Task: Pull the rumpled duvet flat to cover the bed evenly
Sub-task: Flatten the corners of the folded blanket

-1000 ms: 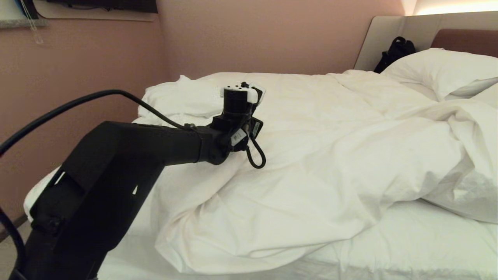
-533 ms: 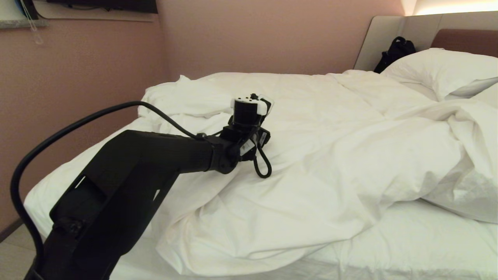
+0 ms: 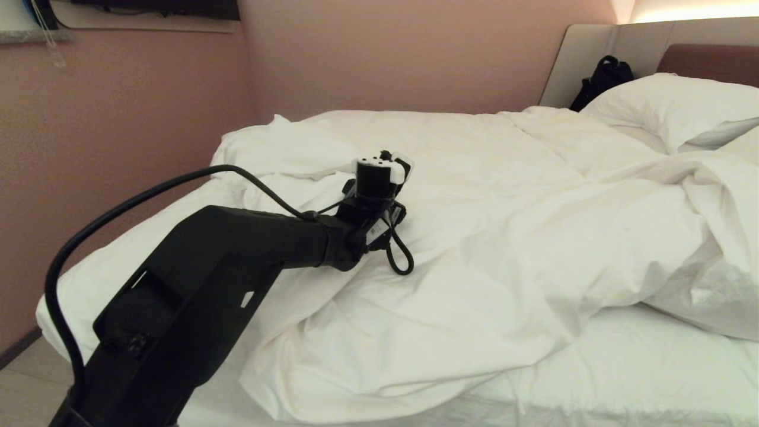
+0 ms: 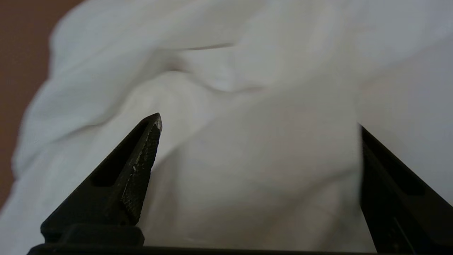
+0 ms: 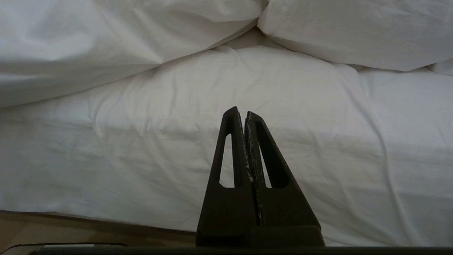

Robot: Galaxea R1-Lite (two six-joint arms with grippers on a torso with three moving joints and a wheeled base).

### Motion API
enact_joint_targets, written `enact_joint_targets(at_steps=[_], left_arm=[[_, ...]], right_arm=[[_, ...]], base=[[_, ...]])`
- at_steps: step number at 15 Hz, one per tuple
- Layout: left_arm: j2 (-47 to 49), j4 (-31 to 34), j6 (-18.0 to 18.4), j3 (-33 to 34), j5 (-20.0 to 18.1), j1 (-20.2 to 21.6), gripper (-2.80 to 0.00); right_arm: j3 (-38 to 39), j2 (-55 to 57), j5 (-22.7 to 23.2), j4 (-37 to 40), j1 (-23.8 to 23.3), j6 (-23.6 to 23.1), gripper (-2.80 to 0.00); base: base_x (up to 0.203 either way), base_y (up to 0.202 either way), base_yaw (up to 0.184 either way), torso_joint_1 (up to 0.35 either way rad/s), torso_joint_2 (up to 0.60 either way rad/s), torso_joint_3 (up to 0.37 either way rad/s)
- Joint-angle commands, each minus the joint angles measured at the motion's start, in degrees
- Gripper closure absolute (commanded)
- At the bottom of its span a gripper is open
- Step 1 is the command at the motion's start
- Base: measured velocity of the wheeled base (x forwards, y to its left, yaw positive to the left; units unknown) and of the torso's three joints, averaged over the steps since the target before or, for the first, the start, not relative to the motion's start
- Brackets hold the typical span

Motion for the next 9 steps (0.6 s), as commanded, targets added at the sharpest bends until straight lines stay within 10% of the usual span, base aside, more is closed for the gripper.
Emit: enact_joint_targets(at_steps=[1, 9], left_arm=[[2.3, -6.3, 4.4, 0.0, 3.0, 1.1, -2.8], [2.9, -7.1, 5.0, 0.0, 4.8, 1.5, -2.8]], right_arm=[[0.0, 0.0, 0.0, 0.0, 0.0, 0.0, 0.0], [0.0, 0.0, 0.0, 0.0, 0.0, 0.0, 0.0]], base=[[0.0, 0.0, 0.0, 0.0, 0.0, 0.0], [0.0, 0.0, 0.0, 0.0, 0.0, 0.0]])
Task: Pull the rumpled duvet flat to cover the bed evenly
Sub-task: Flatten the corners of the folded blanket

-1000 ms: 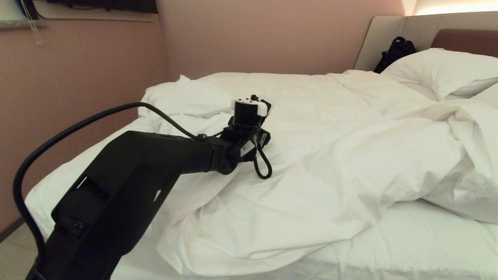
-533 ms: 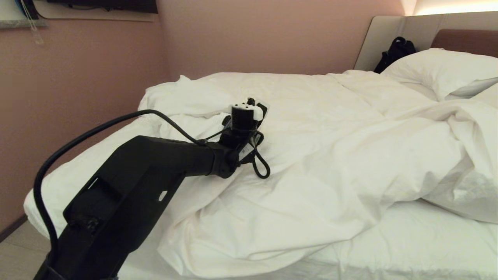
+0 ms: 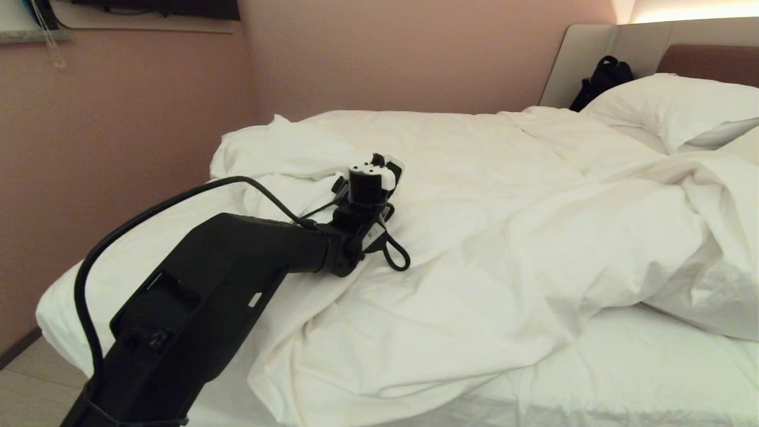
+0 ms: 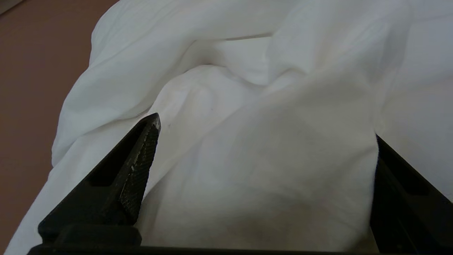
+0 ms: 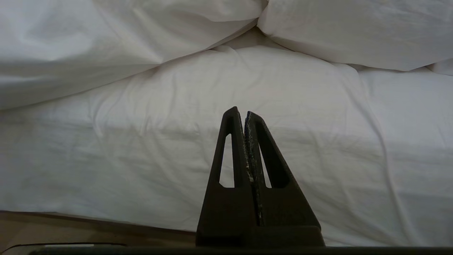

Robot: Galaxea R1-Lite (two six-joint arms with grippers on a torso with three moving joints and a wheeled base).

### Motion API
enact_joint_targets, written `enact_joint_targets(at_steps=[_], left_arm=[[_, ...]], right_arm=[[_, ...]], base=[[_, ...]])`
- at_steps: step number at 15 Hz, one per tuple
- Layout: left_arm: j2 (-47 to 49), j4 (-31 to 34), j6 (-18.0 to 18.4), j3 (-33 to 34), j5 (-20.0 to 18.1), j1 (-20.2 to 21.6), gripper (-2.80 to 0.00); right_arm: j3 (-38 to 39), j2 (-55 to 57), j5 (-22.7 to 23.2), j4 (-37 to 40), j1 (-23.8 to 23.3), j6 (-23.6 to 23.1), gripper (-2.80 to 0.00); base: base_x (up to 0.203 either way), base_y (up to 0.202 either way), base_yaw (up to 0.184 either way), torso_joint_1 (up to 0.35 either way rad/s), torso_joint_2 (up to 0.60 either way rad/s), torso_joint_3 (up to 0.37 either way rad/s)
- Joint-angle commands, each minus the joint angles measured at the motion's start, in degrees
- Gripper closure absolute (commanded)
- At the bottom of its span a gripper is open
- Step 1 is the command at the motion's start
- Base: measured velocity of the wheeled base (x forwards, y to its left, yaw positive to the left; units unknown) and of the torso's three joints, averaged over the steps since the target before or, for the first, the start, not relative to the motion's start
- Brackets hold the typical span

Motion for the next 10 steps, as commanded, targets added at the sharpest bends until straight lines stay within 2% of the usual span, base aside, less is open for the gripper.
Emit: enact_joint_targets(at_steps=[1, 8, 9, 10], left_arm=[[0.8, -0.5, -0.1, 0.0, -0.1, 0.0, -2.8], [0.9, -0.7, -1.9, 0.0, -0.1, 0.2, -2.8], [0.9, -0.7, -2.1, 0.0, -0.1, 0.2, 0.0], [0.8, -0.7, -2.3, 0.0, 0.1, 0.5, 0.0]], right_arm=[[0.0, 0.0, 0.0, 0.0, 0.0, 0.0, 0.0], [0.0, 0.0, 0.0, 0.0, 0.0, 0.0, 0.0], [0.0, 0.0, 0.0, 0.0, 0.0, 0.0, 0.0], [0.0, 0.0, 0.0, 0.0, 0.0, 0.0, 0.0]], base=[[0.0, 0.0, 0.0, 0.0, 0.0, 0.0], [0.0, 0.0, 0.0, 0.0, 0.0, 0.0], [0.0, 0.0, 0.0, 0.0, 0.0, 0.0], [0.0, 0.0, 0.0, 0.0, 0.0, 0.0]])
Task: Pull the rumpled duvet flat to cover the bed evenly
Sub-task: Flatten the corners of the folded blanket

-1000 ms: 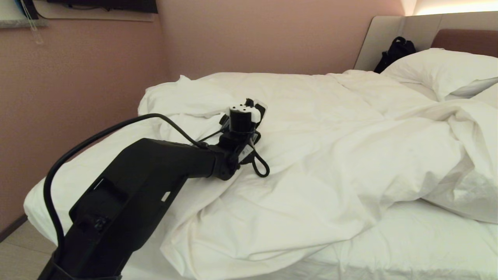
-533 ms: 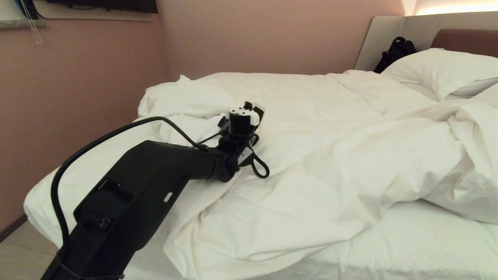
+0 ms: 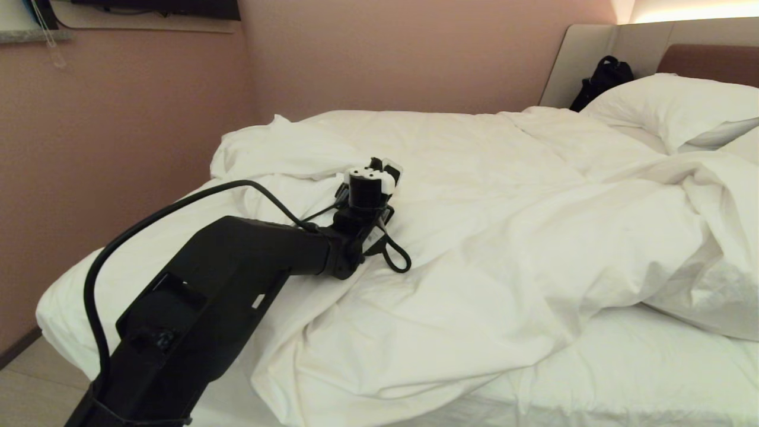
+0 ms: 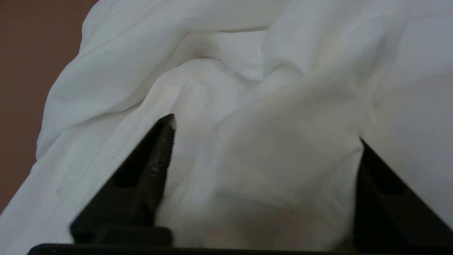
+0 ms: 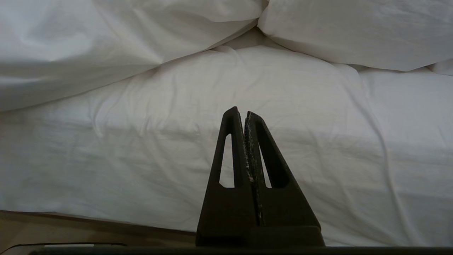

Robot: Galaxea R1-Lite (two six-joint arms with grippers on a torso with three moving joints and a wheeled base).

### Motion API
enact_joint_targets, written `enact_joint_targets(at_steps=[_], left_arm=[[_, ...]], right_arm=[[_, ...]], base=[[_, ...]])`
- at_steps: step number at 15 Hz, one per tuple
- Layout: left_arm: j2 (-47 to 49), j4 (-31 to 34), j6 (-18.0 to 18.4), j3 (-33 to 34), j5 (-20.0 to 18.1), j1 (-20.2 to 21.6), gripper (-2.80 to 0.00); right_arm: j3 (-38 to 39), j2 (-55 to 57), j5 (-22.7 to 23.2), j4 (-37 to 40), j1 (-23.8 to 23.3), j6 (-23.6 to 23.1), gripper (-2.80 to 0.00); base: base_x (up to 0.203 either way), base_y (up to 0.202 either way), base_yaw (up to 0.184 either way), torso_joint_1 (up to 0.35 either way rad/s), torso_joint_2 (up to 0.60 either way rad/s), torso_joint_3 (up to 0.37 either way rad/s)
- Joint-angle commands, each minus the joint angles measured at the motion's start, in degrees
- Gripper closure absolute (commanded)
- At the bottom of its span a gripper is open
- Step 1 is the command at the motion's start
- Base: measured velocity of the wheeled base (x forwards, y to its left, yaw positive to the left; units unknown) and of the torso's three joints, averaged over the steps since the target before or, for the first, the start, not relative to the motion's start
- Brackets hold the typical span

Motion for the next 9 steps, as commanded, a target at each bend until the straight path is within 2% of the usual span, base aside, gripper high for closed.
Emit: enact_joint_targets(at_steps=[1, 8, 9], left_arm=[[-0.3, -0.2, 0.0, 0.0, 0.8, 0.6, 0.0], [-3.4, -0.1, -1.3, 0.1, 1.1, 2.6, 0.0], [-4.0, -0.1, -2.6, 0.1, 1.2, 2.7, 0.0]], right_arm=[[0.0, 0.0, 0.1, 0.0, 0.0, 0.0, 0.0], [0.0, 0.0, 0.0, 0.0, 0.0, 0.0, 0.0], [0.0, 0.0, 0.0, 0.0, 0.0, 0.0, 0.0]], base=[[0.0, 0.0, 0.0, 0.0, 0.0, 0.0], [0.0, 0.0, 0.0, 0.0, 0.0, 0.0], [0.0, 0.0, 0.0, 0.0, 0.0, 0.0]])
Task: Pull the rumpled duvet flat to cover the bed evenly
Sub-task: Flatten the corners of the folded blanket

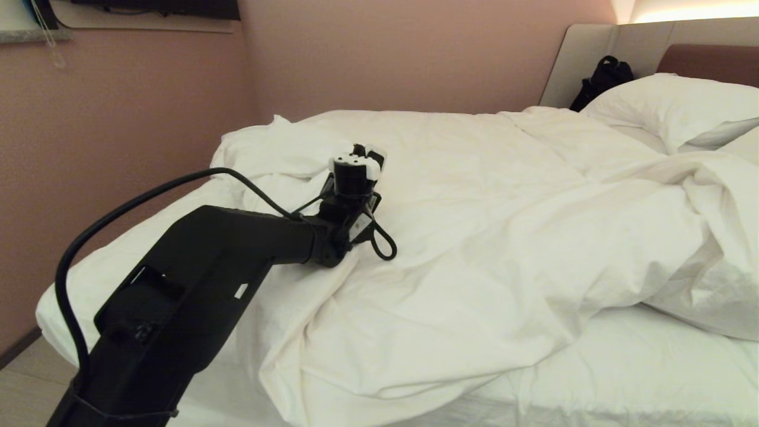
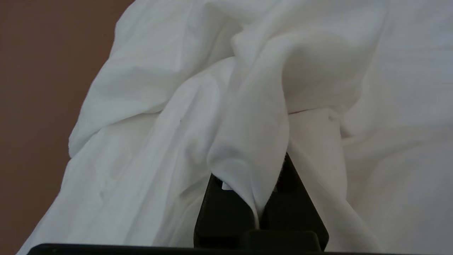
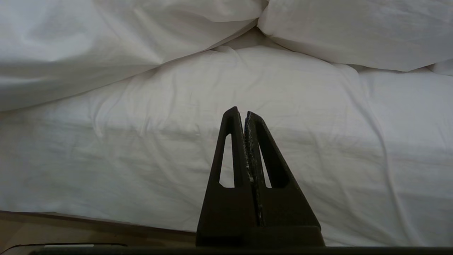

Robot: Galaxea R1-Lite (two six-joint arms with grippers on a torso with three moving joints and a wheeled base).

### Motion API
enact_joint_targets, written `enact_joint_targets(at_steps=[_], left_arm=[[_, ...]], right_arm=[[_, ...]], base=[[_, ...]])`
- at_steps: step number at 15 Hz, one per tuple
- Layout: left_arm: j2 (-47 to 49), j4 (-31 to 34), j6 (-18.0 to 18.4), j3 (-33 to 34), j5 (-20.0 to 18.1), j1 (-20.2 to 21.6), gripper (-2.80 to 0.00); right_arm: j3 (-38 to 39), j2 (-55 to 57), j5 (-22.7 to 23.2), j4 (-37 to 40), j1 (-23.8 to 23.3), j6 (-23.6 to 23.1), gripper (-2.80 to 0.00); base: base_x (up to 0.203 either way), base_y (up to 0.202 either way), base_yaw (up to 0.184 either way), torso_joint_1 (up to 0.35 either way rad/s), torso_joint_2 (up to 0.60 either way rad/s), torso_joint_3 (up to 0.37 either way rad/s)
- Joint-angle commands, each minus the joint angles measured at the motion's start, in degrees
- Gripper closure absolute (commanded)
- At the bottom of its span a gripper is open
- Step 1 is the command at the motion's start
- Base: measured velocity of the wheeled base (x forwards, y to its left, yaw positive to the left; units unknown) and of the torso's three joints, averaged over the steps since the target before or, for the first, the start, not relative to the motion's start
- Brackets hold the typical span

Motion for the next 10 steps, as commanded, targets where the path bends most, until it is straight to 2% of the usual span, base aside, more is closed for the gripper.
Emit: enact_joint_targets(at_steps=[1, 3, 7, 10], left_arm=[[-1.9, -0.1, -1.7, 0.0, 0.4, 0.3, 0.0], [-3.3, 1.1, -4.7, 0.0, 1.5, 0.3, 0.0], [-10.6, 6.1, -8.6, 0.0, 1.8, 1.0, 0.0], [-17.5, 11.7, -13.9, 2.2, 2.0, 2.4, 0.0]], right_arm=[[0.0, 0.0, 0.0, 0.0, 0.0, 0.0, 0.0], [0.0, 0.0, 0.0, 0.0, 0.0, 0.0, 0.0], [0.0, 0.0, 0.0, 0.0, 0.0, 0.0, 0.0], [0.0, 0.0, 0.0, 0.0, 0.0, -0.1, 0.0]], base=[[0.0, 0.0, 0.0, 0.0, 0.0, 0.0], [0.0, 0.0, 0.0, 0.0, 0.0, 0.0], [0.0, 0.0, 0.0, 0.0, 0.0, 0.0], [0.0, 0.0, 0.0, 0.0, 0.0, 0.0]])
